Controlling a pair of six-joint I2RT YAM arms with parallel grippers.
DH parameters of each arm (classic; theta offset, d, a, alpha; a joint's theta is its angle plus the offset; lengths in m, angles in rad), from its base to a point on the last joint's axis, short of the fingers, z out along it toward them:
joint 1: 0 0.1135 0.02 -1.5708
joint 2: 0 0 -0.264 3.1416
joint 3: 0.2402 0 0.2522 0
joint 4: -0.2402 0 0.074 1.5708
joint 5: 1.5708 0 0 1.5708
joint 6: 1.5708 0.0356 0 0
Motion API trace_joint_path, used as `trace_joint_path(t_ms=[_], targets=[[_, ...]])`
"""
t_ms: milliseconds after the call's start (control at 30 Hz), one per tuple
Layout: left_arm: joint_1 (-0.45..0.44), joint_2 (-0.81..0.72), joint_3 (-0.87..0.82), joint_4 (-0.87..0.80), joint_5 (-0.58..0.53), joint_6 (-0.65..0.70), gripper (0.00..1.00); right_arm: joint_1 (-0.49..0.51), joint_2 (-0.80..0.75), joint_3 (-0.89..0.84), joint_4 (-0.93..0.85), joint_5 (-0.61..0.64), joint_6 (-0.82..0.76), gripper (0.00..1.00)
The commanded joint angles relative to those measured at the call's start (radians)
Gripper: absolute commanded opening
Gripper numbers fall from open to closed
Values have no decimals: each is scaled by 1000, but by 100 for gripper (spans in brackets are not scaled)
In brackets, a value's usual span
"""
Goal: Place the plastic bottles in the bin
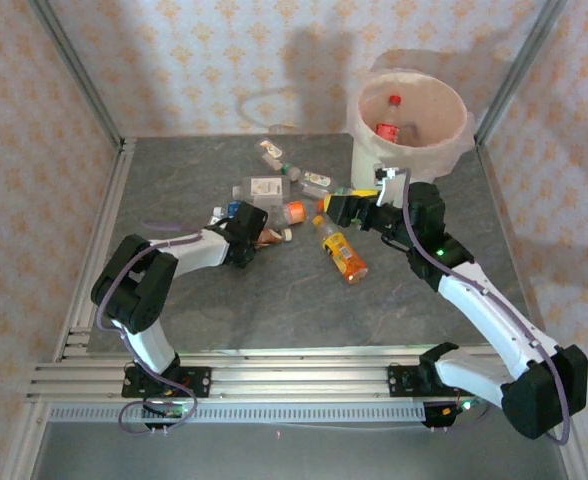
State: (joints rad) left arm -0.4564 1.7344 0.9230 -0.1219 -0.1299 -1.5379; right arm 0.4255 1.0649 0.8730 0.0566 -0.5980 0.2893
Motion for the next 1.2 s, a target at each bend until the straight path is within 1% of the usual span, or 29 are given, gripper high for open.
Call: trace_joint_path(t_ms=[0,67,200,333,433,533,633,767,867,967,1067,1167], targets=[[9,26,-32,75,-42,23,82,6,11,11,50,11,23,99],[9,28,-35,74,-40,38,79,7,17,12,52,9,28,99],[9,16,-48,89,-53,65,68,6,23,14,59,10,26,99],[9,-19,-26,10,-101,95,65,7,27,19,61,15,22,99],[9,-62,-31,18,-127,151,63,6,32,18,62,17,25,99],[6,-121,-51,83,-147,244,60,7,38,17,69,14,33,99],[-10,-186,-62,125,-184,358,59,7,49,15,83,-1,35,99],[-41,-281,-82,209,-197,560,57,8,68,20,95,11,28,99],[-60,-340,-68,231,-162,708,57,11,84,29,101,10,22,99],[-64,-378,-38,257,-51,831,57,18,103,39,110,-25,5,99],[-65,-393,5,266,64,891,56,48,113,61,83,-56,-48,99],[-65,-393,33,309,161,910,55,88,153,99,33,-106,-124,99]])
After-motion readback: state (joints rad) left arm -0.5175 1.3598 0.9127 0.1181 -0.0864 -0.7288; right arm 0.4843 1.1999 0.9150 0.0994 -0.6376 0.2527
